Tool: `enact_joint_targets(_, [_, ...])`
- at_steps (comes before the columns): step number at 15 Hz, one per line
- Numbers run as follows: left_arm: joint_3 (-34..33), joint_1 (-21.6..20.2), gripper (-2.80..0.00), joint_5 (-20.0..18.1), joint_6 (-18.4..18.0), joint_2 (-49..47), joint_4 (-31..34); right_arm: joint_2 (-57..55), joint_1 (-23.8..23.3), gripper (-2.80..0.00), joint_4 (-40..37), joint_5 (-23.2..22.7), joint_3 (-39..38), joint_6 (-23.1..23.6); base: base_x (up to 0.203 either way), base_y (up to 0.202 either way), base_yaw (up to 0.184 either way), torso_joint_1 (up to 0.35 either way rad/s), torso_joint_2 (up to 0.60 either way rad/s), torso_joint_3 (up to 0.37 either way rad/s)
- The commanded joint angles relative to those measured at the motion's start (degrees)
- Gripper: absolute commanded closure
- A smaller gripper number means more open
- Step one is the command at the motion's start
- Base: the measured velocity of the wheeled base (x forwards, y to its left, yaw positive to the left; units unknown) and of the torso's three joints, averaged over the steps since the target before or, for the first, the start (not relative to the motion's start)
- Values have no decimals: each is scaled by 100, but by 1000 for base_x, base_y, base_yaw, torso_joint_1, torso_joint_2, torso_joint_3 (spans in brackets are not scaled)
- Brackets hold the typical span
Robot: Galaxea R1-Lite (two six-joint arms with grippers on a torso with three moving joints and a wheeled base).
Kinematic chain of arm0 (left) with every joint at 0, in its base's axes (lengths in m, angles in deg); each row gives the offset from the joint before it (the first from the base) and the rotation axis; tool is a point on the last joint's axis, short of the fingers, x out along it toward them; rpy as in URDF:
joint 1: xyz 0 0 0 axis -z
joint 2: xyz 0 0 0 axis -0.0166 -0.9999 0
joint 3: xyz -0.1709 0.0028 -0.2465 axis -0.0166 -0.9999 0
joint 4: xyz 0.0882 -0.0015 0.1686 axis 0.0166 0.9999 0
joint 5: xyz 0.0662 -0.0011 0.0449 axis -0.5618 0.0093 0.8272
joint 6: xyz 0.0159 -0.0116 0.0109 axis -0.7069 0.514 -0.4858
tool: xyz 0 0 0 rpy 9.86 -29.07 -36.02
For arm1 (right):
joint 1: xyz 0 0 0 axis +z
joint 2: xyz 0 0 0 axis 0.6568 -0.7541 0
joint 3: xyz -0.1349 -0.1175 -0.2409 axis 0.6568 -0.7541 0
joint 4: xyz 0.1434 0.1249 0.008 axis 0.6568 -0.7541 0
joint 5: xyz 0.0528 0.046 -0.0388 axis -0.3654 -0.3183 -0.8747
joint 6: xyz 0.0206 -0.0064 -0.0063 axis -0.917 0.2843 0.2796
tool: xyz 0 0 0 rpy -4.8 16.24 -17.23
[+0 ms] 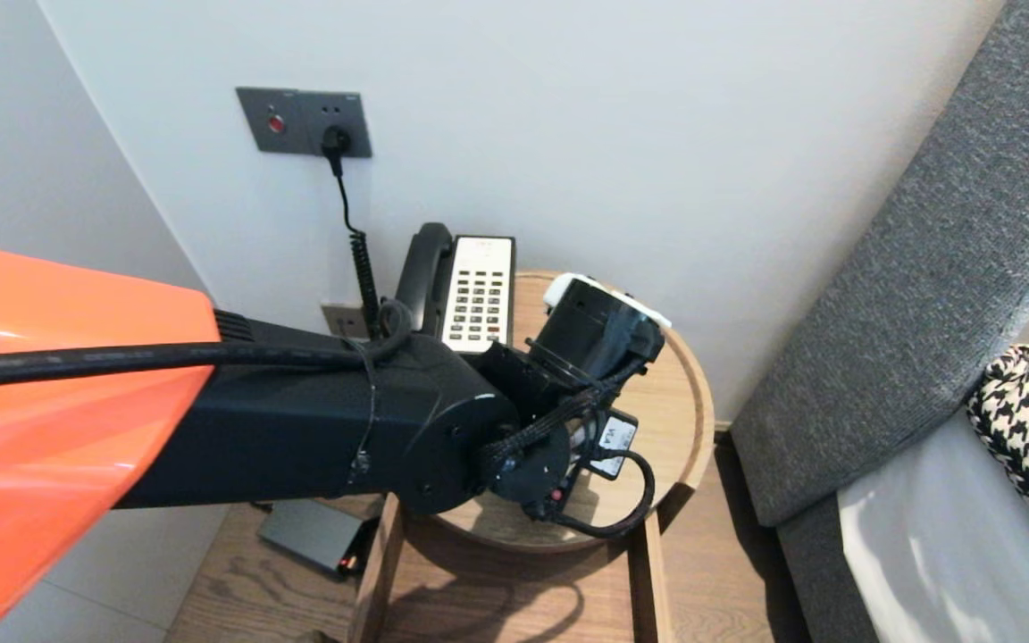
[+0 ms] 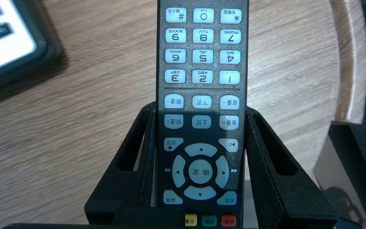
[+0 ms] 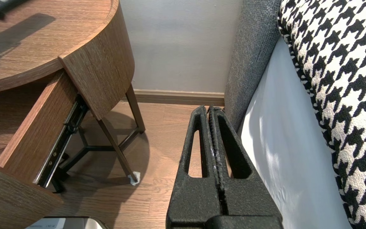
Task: Put the remote controls on the table in the drawer one by one
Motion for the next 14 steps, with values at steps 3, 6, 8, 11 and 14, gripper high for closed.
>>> enact_joint_targets(3, [-40, -1, 0, -51, 60, 510, 510, -8, 0, 0, 4, 0, -148, 0, 0, 0, 0, 0, 0, 0])
enact_joint_targets(6, [-530, 20, 0, -105, 203, 858, 1035, -8, 0, 0, 4, 0, -141, -6, 0, 0, 0, 0, 0, 0])
enact_joint_targets(8, [-922, 48, 0, -266, 228, 1154, 1152, -8, 0, 0, 4, 0, -141, 0, 0, 0, 0, 0, 0, 0])
enact_joint_targets(11, [-1551, 218, 0, -768, 233, 1643, 1204, -8, 0, 0, 4, 0, -141, 2, 0, 0, 0, 0, 0, 0])
enact_joint_targets(14, [-1913, 500, 0, -1087, 198, 1872, 1178, 0, 0, 0, 4, 0, -149, 2, 0, 0, 0, 0, 0, 0])
